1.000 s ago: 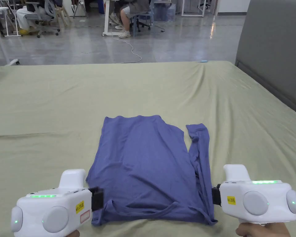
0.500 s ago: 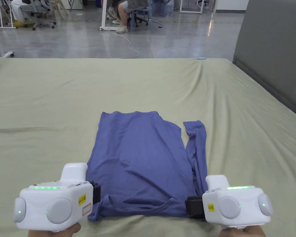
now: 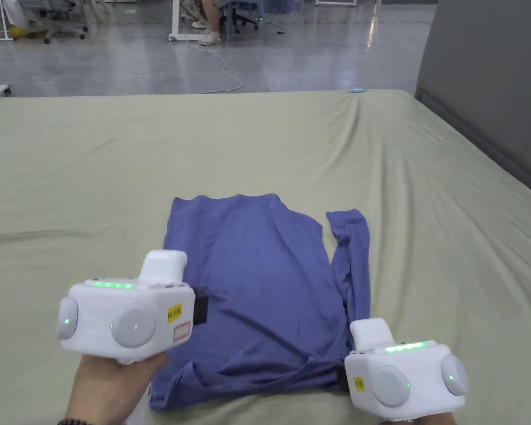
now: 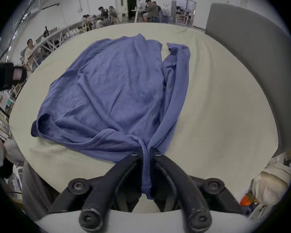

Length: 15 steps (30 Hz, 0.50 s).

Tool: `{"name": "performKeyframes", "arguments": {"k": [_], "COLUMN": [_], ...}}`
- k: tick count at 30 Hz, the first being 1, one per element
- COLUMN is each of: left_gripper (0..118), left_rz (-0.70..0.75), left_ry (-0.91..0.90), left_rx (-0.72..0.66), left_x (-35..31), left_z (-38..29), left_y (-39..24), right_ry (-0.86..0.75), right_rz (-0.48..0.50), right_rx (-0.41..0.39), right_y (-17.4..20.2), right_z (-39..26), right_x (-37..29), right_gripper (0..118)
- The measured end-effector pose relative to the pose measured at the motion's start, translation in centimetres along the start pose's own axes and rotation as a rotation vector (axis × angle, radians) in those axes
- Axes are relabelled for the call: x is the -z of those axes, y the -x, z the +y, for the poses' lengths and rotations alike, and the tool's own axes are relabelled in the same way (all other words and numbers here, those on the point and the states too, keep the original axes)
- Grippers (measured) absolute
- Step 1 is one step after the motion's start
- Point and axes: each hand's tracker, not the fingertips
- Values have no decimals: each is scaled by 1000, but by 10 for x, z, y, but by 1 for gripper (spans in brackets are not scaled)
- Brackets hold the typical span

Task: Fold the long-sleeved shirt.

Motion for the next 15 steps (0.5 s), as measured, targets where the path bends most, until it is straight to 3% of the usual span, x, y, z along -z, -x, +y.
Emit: {"name": "performKeyframes", "arguments": {"k": [3,4,6,7,8,9,13,15], "left_gripper": [0,5,37,67,87,99,102,102], "left_rz": [-27,-15,-10,19,9,23,15,83], "left_ry": [-12,-8,8,14,13,34,131,163], "left_rx": [60,105,166,204,227,250,285,326], "left_x": [32,47,88,110,135,159,253,298], "left_z": [59,76,113,132,149,165,213,227], "left_y": [-11,-15,-24,-35,-38,-41,-51,-57], "right_ry": [-43,-38,-55,-64,-74,-85,-71,-60], "right_rz": [-1,1,5,2,-3,-24,-35,-22], "right_rx": [31,31,40,38,27,-16,-47,-49], "right_y": [-5,-7,-6,-6,-5,0,6,7], "right_z": [17,22,36,41,45,53,69,71], "right_x": [-5,-3,0,1,2,3,10,12], "right_gripper": [4,4,4,4,4,4,4,4]}}
